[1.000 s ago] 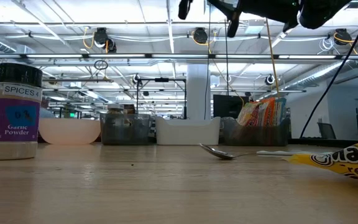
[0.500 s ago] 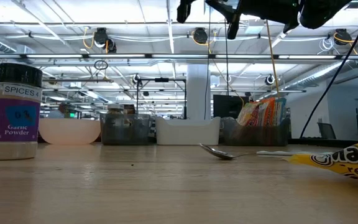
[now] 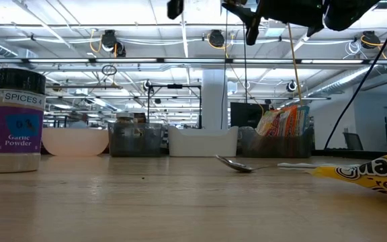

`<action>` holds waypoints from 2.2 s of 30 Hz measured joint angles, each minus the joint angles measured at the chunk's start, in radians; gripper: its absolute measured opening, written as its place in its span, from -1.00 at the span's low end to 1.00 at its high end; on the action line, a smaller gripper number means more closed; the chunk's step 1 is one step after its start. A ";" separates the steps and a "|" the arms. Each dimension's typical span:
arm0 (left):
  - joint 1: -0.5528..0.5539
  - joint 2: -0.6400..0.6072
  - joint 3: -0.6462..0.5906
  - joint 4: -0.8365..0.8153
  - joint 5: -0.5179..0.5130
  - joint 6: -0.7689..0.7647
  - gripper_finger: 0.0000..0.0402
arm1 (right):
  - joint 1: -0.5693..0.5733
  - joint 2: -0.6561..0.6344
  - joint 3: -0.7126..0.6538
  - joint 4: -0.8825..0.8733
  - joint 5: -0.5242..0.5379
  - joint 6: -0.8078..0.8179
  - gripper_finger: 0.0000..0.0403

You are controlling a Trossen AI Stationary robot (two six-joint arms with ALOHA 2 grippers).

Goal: Pick & Place Food Item
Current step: Put the brown seasoning bottle into the left black bin

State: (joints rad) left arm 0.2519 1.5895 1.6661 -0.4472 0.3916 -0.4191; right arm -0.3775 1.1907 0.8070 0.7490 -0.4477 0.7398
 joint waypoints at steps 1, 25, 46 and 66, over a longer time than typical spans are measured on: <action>0.009 -0.010 0.000 -0.020 -0.018 -0.020 -0.62 | 0.000 -0.001 0.000 -0.002 0.000 -0.002 -0.15; 0.133 -0.002 -0.002 -0.021 0.000 -0.537 0.33 | -0.043 -0.097 0.001 -0.232 0.001 -0.206 -0.15; 0.050 0.114 -0.002 0.266 -0.054 -0.746 0.64 | -0.043 -0.111 0.001 -0.279 -0.002 -0.232 -0.15; 0.019 0.148 0.000 0.300 -0.071 -0.788 0.64 | -0.039 -0.111 0.000 -0.310 -0.002 -0.255 -0.15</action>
State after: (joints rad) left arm 0.2706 1.7377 1.6661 -0.1474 0.3209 -1.2072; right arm -0.4164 1.0798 0.8070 0.4394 -0.4495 0.4851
